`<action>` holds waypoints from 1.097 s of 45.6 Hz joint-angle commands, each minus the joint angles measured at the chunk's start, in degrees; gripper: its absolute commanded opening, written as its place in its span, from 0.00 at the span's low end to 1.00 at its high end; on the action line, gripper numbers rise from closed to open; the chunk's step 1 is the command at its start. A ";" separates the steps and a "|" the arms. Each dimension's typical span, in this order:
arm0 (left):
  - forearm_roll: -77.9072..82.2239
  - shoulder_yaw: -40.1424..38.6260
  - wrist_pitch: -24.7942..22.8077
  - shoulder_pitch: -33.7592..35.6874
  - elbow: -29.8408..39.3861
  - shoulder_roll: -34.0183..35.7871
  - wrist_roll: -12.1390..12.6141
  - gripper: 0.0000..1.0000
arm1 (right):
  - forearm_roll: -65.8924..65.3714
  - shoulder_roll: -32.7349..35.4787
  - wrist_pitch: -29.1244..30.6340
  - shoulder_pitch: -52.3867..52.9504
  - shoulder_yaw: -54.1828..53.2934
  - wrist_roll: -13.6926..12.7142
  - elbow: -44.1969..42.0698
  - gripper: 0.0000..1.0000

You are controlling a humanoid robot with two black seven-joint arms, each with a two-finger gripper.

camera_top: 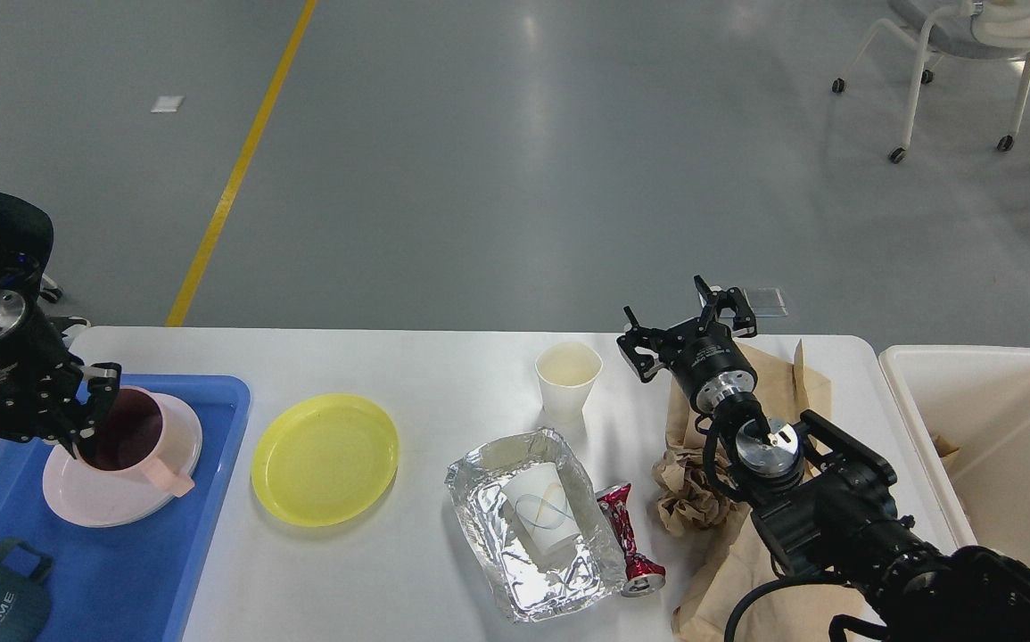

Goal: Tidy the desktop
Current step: 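Carry the pink mug onto the blue tray and lower it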

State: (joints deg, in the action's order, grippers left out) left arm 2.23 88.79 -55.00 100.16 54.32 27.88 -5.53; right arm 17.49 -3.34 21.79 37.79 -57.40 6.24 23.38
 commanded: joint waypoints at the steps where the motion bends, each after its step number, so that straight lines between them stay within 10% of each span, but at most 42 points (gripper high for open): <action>1: 0.32 1.12 0.00 -3.39 0.09 1.21 -0.18 0.00 | 0.00 0.00 0.00 0.00 0.01 0.00 0.00 1.00; 50: 0.41 0.60 0.00 -18.42 -7.12 0.34 -2.29 0.00 | 0.00 0.00 0.00 0.00 0.01 0.00 0.00 1.00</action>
State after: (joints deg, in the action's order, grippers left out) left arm 2.64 90.00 -55.00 82.96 47.95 28.30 -7.91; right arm 17.49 -3.34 21.79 37.79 -57.41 6.24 23.38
